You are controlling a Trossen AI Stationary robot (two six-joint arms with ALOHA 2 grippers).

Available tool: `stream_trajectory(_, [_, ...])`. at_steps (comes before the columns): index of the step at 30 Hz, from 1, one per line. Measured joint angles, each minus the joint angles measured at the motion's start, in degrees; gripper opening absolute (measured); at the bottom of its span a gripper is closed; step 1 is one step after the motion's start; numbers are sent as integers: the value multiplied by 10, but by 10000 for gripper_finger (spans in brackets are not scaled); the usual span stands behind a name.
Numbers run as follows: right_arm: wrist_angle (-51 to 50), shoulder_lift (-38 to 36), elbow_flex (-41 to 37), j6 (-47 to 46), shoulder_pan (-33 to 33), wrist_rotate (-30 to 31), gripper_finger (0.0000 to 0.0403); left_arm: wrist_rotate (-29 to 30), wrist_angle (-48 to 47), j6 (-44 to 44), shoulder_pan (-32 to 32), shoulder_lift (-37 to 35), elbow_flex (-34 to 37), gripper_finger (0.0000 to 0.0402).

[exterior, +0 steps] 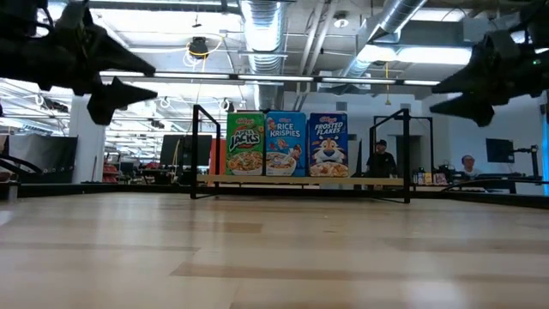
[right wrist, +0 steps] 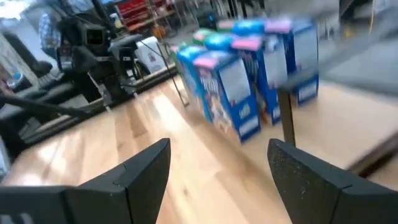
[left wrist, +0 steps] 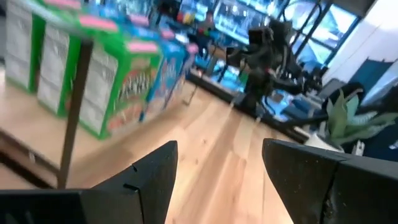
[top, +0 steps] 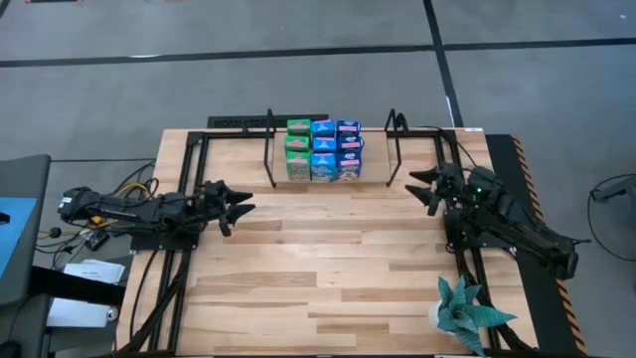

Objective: Stack cereal on shelf
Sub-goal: Return to Home Position

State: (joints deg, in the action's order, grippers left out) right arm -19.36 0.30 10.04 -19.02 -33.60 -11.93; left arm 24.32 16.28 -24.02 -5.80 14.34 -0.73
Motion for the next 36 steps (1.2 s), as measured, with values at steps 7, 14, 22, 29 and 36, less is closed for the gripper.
stream_trajectory(7, [-65, 5, -10, -502, 23, 82, 291, -16, -83, -35, 0, 0, 0, 226])
stream_trajectory(14, [-124, 2, -8, -439, 24, 118, 291, -15, -128, -32, 0, 6, -1, 226])
stream_trajectory(22, [-134, 2, -8, -391, 24, 118, 291, -15, -129, -32, 0, 8, -2, 226])
stream_trajectory(29, [-137, 2, -8, -391, 24, 118, 291, -15, -130, -32, 0, 8, -2, 226])
stream_trajectory(36, [-137, 2, -8, -390, 24, 118, 291, -15, -130, -32, 0, 8, -2, 226])
